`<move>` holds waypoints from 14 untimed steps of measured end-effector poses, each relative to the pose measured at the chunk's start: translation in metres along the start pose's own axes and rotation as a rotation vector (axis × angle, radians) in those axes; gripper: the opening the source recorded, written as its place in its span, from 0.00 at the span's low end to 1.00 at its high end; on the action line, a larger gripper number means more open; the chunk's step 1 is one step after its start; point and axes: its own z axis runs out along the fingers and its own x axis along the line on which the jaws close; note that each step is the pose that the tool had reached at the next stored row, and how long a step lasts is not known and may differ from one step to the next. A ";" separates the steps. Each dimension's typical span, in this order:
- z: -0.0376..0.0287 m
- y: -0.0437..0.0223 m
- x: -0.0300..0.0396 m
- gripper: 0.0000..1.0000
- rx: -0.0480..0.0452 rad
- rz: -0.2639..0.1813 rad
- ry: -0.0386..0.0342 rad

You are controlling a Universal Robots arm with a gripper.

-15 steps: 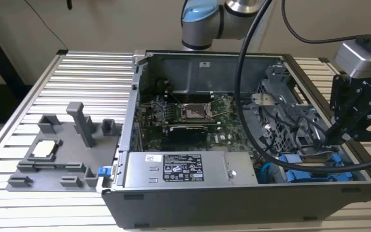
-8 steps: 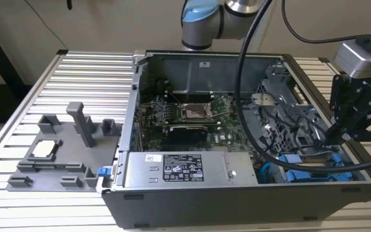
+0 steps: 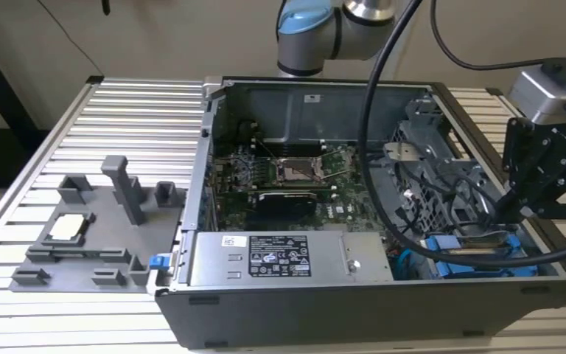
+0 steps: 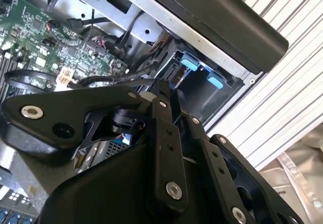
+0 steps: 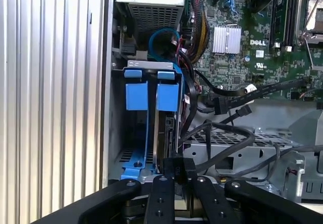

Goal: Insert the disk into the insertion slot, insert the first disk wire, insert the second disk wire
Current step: 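Insert the first disk wire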

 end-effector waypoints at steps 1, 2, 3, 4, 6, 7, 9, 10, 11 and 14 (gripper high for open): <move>0.0007 0.0000 0.0003 0.19 -0.0004 0.003 -0.0001; 0.0014 0.0000 0.0007 0.19 -0.0007 0.005 -0.0001; 0.0021 -0.0001 0.0010 0.19 -0.0009 0.008 -0.0001; 0.0029 -0.0001 0.0015 0.19 -0.0010 0.012 -0.0001; 0.0043 -0.0001 0.0020 0.19 -0.0016 0.020 -0.0003; 0.0044 -0.0001 0.0020 0.19 -0.0016 0.022 0.0000; 0.0044 -0.0001 0.0020 0.19 -0.0016 0.022 0.0001; 0.0044 -0.0001 0.0020 0.19 -0.0016 0.022 0.0000; 0.0045 -0.0001 0.0020 0.19 -0.0016 0.022 -0.0001; 0.0059 -0.0001 0.0021 0.19 -0.0023 0.022 -0.0006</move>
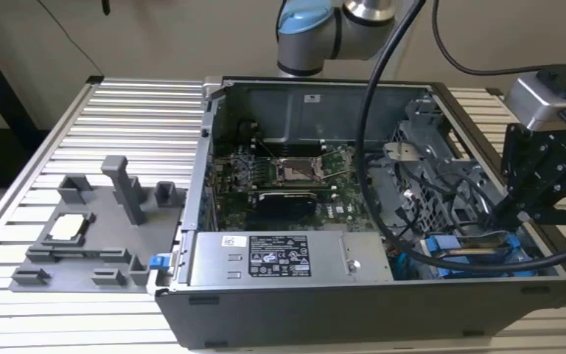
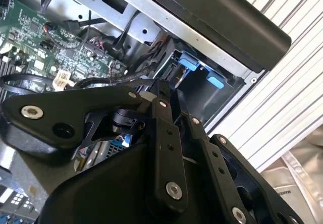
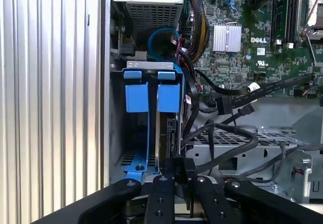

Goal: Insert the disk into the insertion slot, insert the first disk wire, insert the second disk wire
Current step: 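Insert the first disk wire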

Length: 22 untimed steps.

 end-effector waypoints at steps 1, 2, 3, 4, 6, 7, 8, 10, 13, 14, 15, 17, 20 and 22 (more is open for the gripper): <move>0.0007 -0.0003 0.0000 0.19 -0.0012 0.001 0.0002; 0.0014 -0.0004 0.0001 0.19 -0.0029 0.002 0.0004; 0.0023 -0.0006 0.0001 0.19 -0.0046 0.004 0.0003; 0.0032 -0.0008 0.0001 0.19 -0.0060 0.006 0.0004; 0.0048 -0.0016 0.0002 0.19 -0.0080 0.009 0.0003; 0.0055 -0.0021 0.0003 0.19 -0.0085 0.010 0.0004; 0.0063 -0.0026 0.0003 0.19 -0.0087 0.011 0.0004; 0.0082 -0.0032 0.0004 0.19 -0.0093 0.014 0.0003; 0.0116 -0.0039 0.0005 0.19 -0.0106 0.019 0.0003; 0.0126 -0.0041 0.0006 0.19 -0.0110 0.021 0.0002; 0.0136 -0.0042 0.0006 0.19 -0.0114 0.022 0.0003; 0.0153 -0.0044 0.0007 0.19 -0.0122 0.024 0.0002; 0.0175 -0.0045 0.0009 0.19 -0.0135 0.025 0.0002; 0.0189 -0.0044 0.0009 0.19 -0.0141 0.025 0.0004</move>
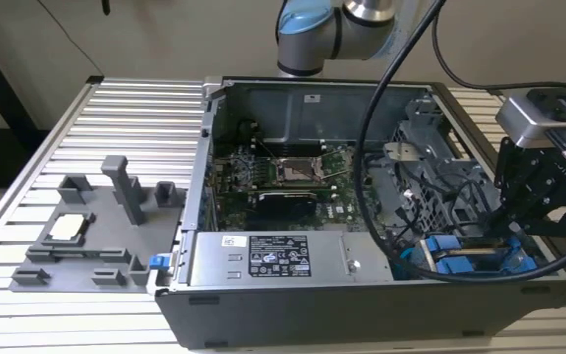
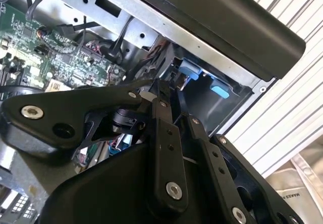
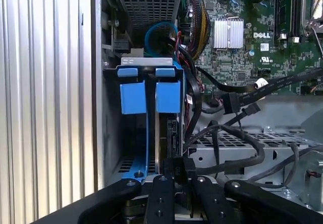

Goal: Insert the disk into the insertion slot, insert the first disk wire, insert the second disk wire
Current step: 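Insert the first disk wire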

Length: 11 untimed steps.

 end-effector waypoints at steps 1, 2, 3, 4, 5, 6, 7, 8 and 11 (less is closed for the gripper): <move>0.0007 0.0000 0.0000 0.19 -0.0001 0.000 -0.0001; 0.0014 -0.0001 0.0000 0.19 -0.0001 0.000 -0.0002; 0.0017 -0.0001 0.0000 0.19 -0.0002 0.000 -0.0001; 0.0019 -0.0001 0.0000 0.19 -0.0002 0.000 0.0001; 0.0023 -0.0001 0.0000 0.19 -0.0002 0.000 -0.0001; 0.0028 -0.0001 0.0001 0.19 -0.0002 0.000 -0.0002; 0.0032 -0.0001 0.0001 0.19 -0.0002 0.000 -0.0002; 0.0035 -0.0001 0.0001 0.19 -0.0002 0.000 -0.0002; 0.0044 -0.0001 0.0001 0.19 0.0003 0.000 -0.0002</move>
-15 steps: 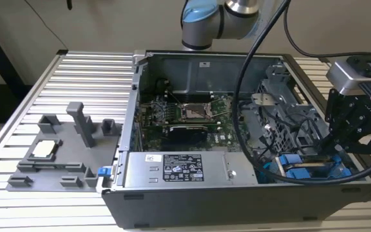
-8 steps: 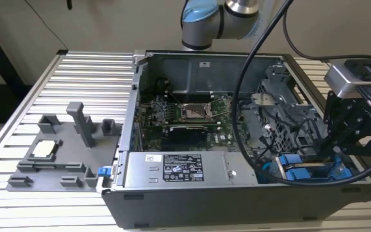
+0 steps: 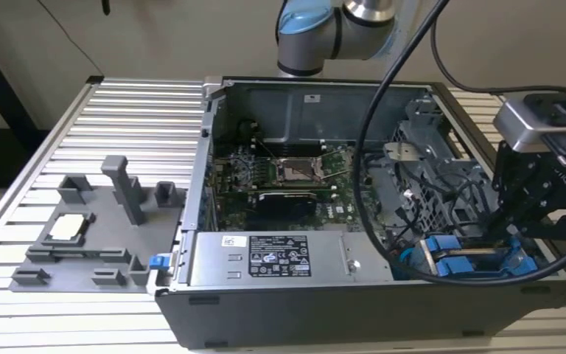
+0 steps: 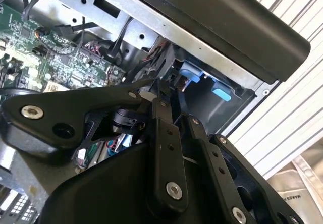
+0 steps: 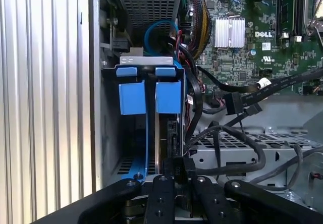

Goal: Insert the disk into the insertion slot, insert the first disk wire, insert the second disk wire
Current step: 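Insert the first disk wire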

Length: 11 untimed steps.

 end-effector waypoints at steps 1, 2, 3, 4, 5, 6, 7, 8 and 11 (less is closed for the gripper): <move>0.0004 0.0000 0.0000 0.19 0.0001 0.000 0.0000; 0.0007 0.0000 0.0000 0.19 0.0002 0.000 -0.0001; 0.0012 0.0000 0.0000 0.19 0.0003 0.000 -0.0001; 0.0015 0.0000 0.0001 0.19 0.0004 0.000 0.0001; 0.0016 0.0000 0.0001 0.19 0.0007 0.000 0.0002; 0.0017 0.0000 0.0001 0.19 0.0012 0.000 0.0000; 0.0019 0.0000 0.0001 0.19 0.0018 0.000 -0.0005; 0.0022 0.0000 0.0001 0.19 0.0022 0.000 -0.0013; 0.0035 -0.0001 0.0001 0.19 0.0029 0.000 -0.0021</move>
